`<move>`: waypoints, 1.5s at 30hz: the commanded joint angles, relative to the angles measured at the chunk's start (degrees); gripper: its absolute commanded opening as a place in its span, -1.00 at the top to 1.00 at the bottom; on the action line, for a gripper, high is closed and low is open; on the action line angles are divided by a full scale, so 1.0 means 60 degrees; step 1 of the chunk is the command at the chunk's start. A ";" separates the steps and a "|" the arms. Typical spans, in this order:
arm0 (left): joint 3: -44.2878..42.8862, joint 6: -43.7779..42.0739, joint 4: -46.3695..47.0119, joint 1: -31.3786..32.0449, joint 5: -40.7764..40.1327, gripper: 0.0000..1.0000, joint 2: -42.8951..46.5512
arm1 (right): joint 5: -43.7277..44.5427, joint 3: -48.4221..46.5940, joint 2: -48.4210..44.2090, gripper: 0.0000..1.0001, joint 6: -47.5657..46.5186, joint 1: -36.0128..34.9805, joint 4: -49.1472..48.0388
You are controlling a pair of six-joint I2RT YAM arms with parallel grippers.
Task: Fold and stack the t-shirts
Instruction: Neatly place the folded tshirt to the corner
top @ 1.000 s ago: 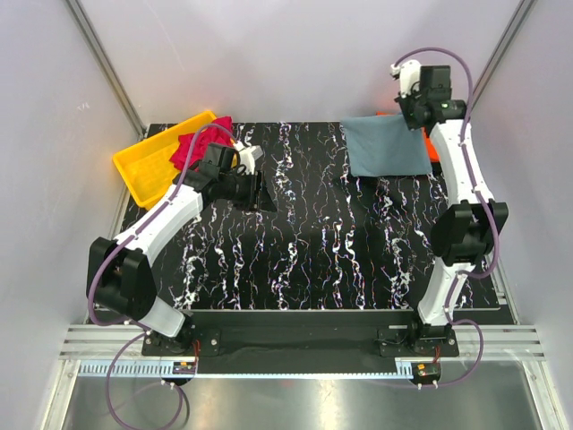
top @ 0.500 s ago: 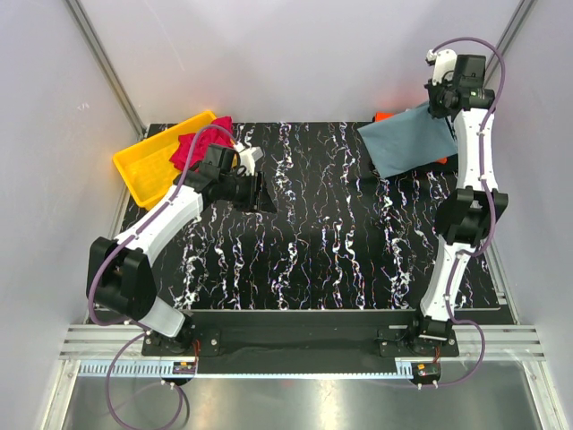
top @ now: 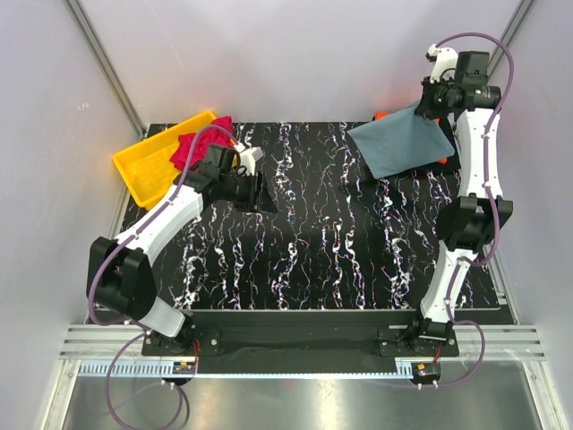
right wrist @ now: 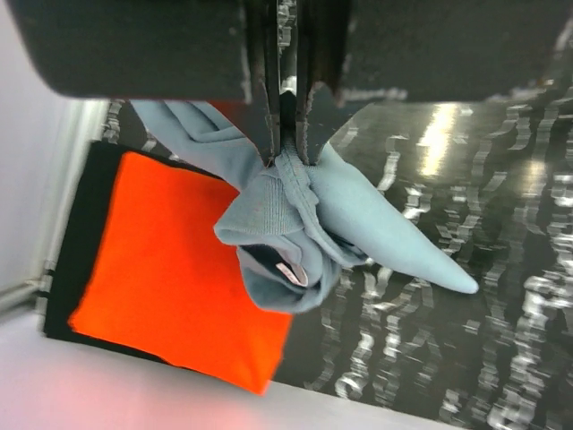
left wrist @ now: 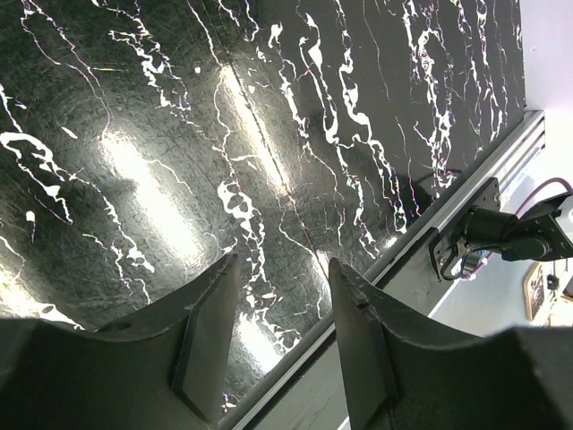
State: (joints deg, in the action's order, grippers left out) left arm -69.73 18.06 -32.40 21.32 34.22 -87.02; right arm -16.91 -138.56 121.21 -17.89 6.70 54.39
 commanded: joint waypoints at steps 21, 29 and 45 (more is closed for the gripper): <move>-0.0008 0.0021 0.0449 0.0021 0.0215 -0.01 -0.0261 | -0.1253 -0.3756 0.2927 1.00 0.2029 0.1519 -0.0831; -0.0052 -0.0052 0.0376 -0.0009 0.0054 -0.02 -0.0598 | -0.1109 -0.3669 0.3645 1.00 0.1796 0.1608 -0.2735; -0.0184 -0.0110 0.0244 -0.0009 0.0010 -0.03 -0.1126 | -0.1064 -0.4430 0.5125 1.00 0.0653 0.1550 -0.5476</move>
State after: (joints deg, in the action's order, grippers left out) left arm -69.71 18.15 -31.68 21.32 33.93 -93.23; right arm -23.05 -160.55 151.39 -11.20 15.84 30.26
